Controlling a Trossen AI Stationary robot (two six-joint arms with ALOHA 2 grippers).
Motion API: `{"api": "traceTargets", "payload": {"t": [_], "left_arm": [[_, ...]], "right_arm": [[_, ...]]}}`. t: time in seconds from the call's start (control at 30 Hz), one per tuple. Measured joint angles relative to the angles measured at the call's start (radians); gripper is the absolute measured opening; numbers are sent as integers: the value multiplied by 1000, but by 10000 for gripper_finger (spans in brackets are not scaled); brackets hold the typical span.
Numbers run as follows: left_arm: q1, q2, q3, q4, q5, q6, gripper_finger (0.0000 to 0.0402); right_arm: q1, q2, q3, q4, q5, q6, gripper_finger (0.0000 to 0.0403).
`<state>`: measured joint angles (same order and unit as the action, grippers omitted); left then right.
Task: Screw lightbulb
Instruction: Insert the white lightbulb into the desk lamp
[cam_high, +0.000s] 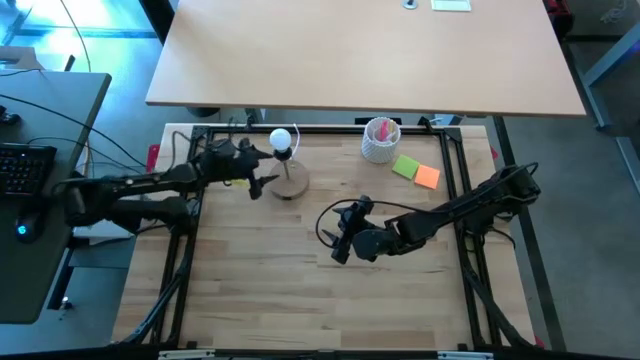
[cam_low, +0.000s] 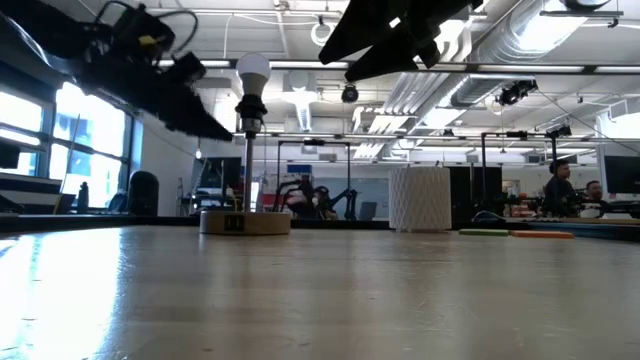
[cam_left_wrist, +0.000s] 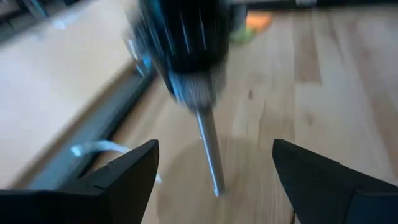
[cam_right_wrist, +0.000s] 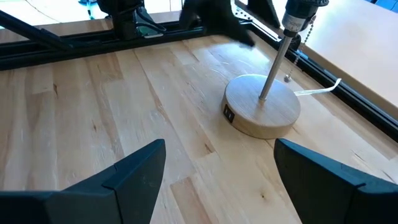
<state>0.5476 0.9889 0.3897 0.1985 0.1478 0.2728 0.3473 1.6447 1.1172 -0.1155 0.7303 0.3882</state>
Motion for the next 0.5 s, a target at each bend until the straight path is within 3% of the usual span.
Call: {"api": "traceTargets", "payload": {"t": [0.27,0.5], "left_arm": [[0,-230,0,72,28,-1,310],[0,-209,2,231,71,-36,310]], "right_arm": [[0,0,0,0,0,0,297],[-14,0,0,4,2,-3,297]]}}
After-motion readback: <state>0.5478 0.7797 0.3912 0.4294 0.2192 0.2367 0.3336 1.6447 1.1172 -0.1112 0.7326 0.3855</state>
